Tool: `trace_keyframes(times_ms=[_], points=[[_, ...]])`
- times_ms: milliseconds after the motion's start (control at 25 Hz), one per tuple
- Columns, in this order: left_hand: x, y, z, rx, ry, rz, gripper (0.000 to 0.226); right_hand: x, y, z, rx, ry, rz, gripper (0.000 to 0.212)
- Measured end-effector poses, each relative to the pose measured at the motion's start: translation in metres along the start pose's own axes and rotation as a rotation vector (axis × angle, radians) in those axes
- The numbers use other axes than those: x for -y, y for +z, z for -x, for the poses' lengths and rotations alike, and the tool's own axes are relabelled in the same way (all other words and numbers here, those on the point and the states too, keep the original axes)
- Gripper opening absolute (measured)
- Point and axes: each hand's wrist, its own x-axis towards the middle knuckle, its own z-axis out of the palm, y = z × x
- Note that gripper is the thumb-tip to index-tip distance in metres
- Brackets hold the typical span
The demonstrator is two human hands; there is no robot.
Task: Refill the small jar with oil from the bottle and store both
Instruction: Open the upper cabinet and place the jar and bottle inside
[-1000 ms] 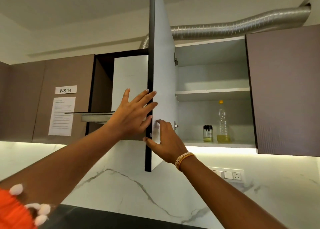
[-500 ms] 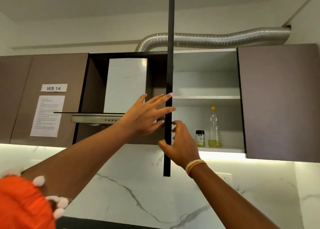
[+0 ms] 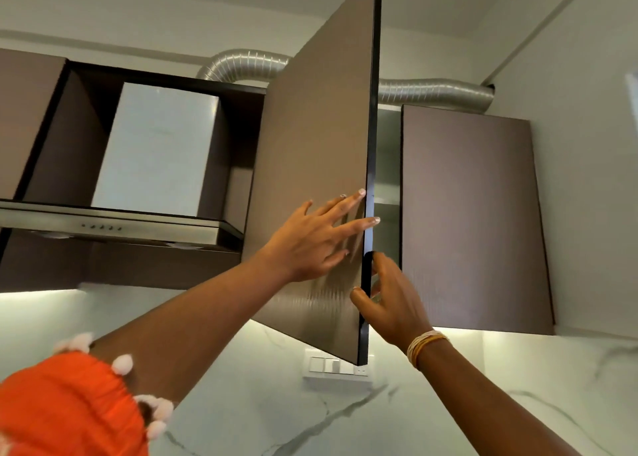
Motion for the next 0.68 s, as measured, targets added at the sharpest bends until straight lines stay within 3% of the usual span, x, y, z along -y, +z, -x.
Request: trace_keyframes(times_ms=[120,280,520,680], points=[[-0.024,0.040,-0.023,0.002,-0.077,0.045,0.066,-0.054,-0.013,-0.010,0.052,0.104,-0.062,0.049],[-0.055,0.098,-0.048,0.122,-0.170,0.141,0.072,-0.126,-0.022,-0.025,0.149,0.246,-0.082,0.068],[-0.066,0.170,-0.064,0.070,-0.232,0.267,0.071,-0.193,-0.009,-0.041,0.147,0.297,-0.184,0.046],[-0.063,0.219,-0.081,0.126,-0.247,0.192,0.073,-0.250,0.012,-0.057,0.081,0.320,-0.079,0.045]])
